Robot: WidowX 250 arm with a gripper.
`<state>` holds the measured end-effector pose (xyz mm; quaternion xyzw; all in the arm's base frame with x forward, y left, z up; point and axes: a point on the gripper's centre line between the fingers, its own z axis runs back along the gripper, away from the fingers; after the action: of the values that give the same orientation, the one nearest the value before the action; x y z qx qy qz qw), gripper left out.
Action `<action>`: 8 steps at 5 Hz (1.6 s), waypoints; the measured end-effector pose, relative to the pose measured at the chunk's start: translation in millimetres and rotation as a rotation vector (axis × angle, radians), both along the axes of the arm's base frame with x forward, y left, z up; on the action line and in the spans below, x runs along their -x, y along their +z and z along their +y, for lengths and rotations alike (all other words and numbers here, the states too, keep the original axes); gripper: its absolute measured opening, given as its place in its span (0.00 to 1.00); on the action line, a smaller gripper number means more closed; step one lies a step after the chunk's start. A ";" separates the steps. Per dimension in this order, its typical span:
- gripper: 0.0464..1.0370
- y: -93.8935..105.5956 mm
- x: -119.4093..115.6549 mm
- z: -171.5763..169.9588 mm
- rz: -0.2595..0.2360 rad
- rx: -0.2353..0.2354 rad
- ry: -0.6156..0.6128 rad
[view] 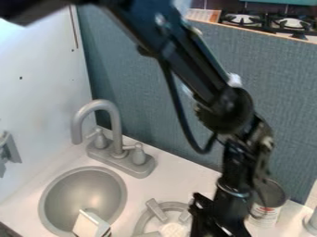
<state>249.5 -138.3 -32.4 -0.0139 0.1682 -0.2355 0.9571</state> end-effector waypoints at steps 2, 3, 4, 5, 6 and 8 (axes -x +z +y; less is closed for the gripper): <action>0.58 -24.6 -5.0 -8.3 0.032 -0.027 -0.023; 0.57 -24.5 -4.6 -4.1 0.035 -0.057 -0.009; 0.58 -28.3 -0.6 -0.3 0.033 -0.069 -0.006; 0.58 -31.1 -1.3 -3.9 0.020 -0.028 -0.038; 0.65 -35.9 1.3 -3.0 0.037 -0.024 -0.052; 0.97 -26.0 5.9 -0.1 0.039 -0.033 -0.041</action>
<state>243.6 -138.4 -58.4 0.0008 0.1912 -0.2518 0.9487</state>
